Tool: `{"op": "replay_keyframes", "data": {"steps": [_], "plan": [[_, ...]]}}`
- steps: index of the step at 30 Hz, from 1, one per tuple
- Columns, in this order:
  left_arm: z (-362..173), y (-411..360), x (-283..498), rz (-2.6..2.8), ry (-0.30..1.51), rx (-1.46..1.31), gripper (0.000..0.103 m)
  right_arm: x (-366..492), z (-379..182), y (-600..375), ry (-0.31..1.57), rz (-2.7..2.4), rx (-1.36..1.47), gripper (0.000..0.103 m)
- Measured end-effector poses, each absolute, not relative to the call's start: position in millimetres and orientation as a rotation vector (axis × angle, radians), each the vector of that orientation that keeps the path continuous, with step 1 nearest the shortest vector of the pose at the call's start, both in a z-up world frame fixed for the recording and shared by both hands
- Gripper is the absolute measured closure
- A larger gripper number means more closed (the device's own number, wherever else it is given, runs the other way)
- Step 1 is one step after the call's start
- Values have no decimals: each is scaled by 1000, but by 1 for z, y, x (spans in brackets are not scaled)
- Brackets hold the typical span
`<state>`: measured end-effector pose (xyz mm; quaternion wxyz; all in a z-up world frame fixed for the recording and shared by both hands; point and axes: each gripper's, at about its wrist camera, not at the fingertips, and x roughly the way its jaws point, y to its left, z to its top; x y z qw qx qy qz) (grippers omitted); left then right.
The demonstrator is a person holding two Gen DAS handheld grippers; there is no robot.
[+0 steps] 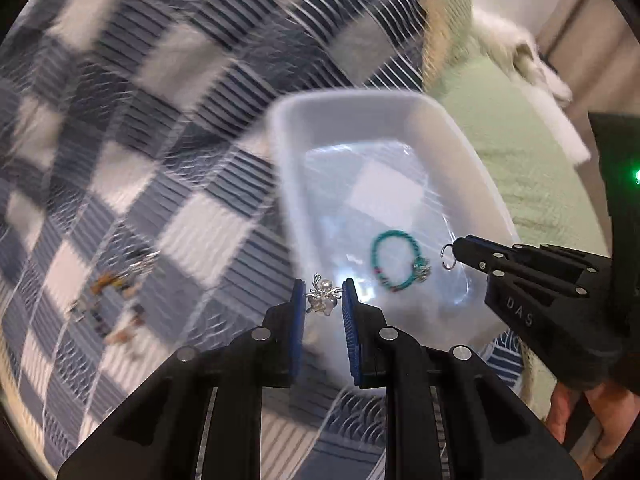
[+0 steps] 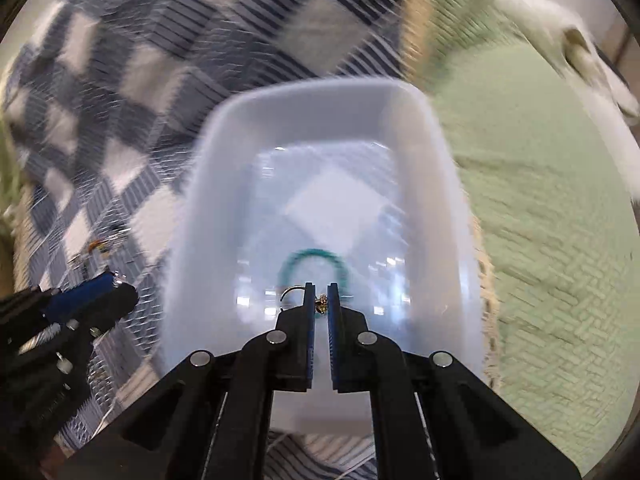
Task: Organize jewelry
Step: 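Move both tools over the white tray and open them to drop the pieces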
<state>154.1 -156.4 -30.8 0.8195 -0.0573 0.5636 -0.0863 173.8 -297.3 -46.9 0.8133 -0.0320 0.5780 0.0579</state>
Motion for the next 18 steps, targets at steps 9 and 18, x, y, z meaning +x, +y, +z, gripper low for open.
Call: {"op": "replay_keyframes", "data": {"steps": [9, 18], "plan": [[-80, -203, 191, -169, 1279, -29, 86, 189, -74, -322, 1303, 44, -78, 96], [-96, -216, 199, -153, 1303, -2, 85, 191, -78, -325, 1311, 54, -55, 96]]}}
